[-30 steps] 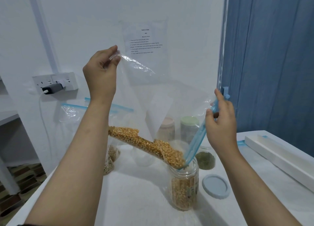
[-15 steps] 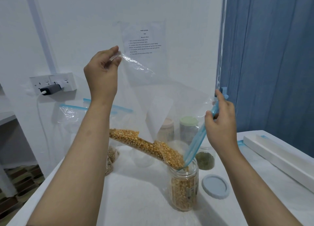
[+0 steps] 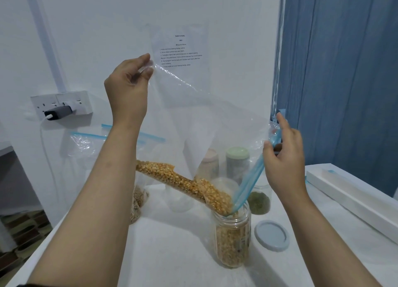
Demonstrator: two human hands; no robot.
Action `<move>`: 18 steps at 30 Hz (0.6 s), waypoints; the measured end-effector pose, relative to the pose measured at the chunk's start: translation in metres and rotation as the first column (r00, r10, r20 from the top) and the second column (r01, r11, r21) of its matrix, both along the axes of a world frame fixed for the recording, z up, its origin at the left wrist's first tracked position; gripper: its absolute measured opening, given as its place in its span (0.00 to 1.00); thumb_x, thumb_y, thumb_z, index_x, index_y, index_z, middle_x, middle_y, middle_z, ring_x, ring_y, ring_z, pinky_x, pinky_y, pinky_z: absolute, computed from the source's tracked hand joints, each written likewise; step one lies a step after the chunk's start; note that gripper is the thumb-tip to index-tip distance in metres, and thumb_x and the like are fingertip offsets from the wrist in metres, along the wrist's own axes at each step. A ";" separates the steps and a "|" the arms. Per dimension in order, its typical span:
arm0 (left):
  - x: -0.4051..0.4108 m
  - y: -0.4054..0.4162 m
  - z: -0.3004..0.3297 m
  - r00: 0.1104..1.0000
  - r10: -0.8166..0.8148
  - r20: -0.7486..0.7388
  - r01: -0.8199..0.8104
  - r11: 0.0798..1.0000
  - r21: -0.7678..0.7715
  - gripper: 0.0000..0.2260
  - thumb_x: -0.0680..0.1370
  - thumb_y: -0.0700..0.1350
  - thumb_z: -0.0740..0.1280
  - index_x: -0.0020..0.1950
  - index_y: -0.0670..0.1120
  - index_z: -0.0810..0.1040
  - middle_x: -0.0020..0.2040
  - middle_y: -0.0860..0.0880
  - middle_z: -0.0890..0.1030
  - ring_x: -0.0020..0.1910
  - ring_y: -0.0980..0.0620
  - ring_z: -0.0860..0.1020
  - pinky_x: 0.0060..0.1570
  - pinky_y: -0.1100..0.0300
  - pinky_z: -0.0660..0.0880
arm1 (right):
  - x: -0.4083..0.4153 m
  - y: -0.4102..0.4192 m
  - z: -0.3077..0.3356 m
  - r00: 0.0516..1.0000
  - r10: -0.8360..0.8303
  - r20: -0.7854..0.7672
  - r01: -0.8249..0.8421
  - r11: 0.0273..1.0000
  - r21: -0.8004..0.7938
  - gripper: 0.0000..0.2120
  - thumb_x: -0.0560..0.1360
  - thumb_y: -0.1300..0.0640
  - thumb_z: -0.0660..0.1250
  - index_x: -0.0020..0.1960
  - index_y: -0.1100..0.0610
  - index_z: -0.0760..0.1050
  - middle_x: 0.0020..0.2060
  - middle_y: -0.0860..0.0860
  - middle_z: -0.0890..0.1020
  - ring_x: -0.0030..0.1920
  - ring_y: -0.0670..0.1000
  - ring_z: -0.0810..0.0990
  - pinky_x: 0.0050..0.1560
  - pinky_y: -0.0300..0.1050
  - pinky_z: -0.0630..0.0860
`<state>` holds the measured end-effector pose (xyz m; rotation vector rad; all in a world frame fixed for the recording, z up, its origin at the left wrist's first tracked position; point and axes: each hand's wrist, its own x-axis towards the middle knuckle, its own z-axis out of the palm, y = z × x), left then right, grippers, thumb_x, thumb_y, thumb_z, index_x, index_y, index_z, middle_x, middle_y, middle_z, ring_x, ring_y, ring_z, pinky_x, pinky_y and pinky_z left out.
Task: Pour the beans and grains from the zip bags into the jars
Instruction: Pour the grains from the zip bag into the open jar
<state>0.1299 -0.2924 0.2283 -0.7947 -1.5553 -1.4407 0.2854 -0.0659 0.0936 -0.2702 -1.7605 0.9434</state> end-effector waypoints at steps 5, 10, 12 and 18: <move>-0.002 0.002 0.002 1.000 -0.015 -0.008 0.015 1.000 -0.012 0.12 0.78 0.38 0.68 0.61 0.44 0.82 0.52 0.53 0.82 0.47 0.67 0.79 0.52 0.71 0.73 | 0.000 0.001 0.001 1.000 0.009 0.007 -0.008 1.000 -0.015 0.26 0.82 0.63 0.60 0.78 0.49 0.61 0.59 0.49 0.69 0.54 0.50 0.74 0.50 0.26 0.70; -0.002 0.004 0.005 0.999 -0.023 -0.024 0.022 0.999 -0.031 0.13 0.78 0.39 0.69 0.61 0.45 0.82 0.53 0.52 0.83 0.47 0.66 0.80 0.53 0.70 0.73 | -0.001 0.003 0.001 1.000 0.009 -0.005 -0.009 1.000 -0.030 0.26 0.82 0.64 0.60 0.78 0.50 0.62 0.57 0.49 0.69 0.57 0.51 0.75 0.54 0.28 0.72; -0.003 0.005 0.006 0.999 -0.023 -0.029 0.022 0.999 -0.039 0.13 0.78 0.39 0.69 0.62 0.45 0.82 0.53 0.52 0.83 0.47 0.65 0.79 0.53 0.70 0.73 | -0.002 0.003 0.000 1.000 0.025 -0.020 -0.025 0.999 -0.030 0.26 0.82 0.63 0.60 0.78 0.49 0.62 0.57 0.49 0.69 0.57 0.55 0.78 0.60 0.44 0.77; -0.004 0.007 0.007 0.999 -0.029 -0.035 0.028 0.999 -0.045 0.12 0.78 0.39 0.69 0.61 0.45 0.82 0.52 0.54 0.83 0.48 0.65 0.79 0.52 0.69 0.73 | -0.004 0.005 -0.001 0.999 0.041 -0.032 -0.042 0.998 -0.045 0.26 0.82 0.64 0.60 0.78 0.49 0.62 0.56 0.49 0.69 0.55 0.58 0.79 0.57 0.45 0.77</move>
